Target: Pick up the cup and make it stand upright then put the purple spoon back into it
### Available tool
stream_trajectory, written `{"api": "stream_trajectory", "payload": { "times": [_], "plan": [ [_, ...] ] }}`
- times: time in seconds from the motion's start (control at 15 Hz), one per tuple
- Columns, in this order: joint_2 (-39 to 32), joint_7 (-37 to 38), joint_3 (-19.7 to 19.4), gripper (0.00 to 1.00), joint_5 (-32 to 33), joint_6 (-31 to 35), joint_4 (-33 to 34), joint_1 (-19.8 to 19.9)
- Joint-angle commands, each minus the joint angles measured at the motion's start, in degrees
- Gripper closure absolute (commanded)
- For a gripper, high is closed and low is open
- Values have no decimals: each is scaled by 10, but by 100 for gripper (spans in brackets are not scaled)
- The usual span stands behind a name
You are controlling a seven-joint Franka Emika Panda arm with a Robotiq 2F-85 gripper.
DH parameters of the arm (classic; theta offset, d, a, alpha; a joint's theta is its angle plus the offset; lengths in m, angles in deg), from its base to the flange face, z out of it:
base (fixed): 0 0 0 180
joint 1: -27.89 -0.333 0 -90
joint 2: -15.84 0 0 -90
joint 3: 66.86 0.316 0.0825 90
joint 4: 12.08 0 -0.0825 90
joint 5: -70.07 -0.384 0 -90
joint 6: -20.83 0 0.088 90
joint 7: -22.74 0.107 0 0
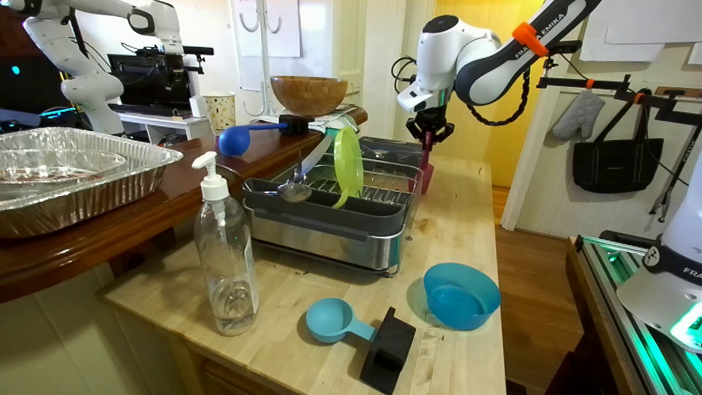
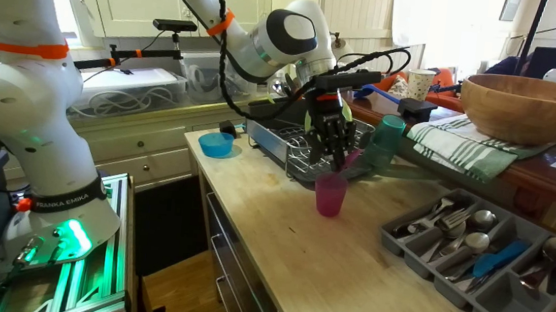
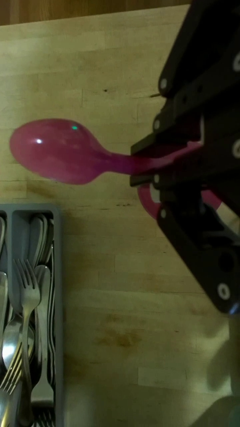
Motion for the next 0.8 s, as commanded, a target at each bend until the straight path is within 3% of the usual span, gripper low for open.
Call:
{"api": "stream_trajectory", "payload": {
  "times": [0.0,0.73],
  "plan": [
    [-7,30,-3,96,25,33,-12,-4],
    [-23,79,-5,96,72,73,-23,-3]
  ]
}}
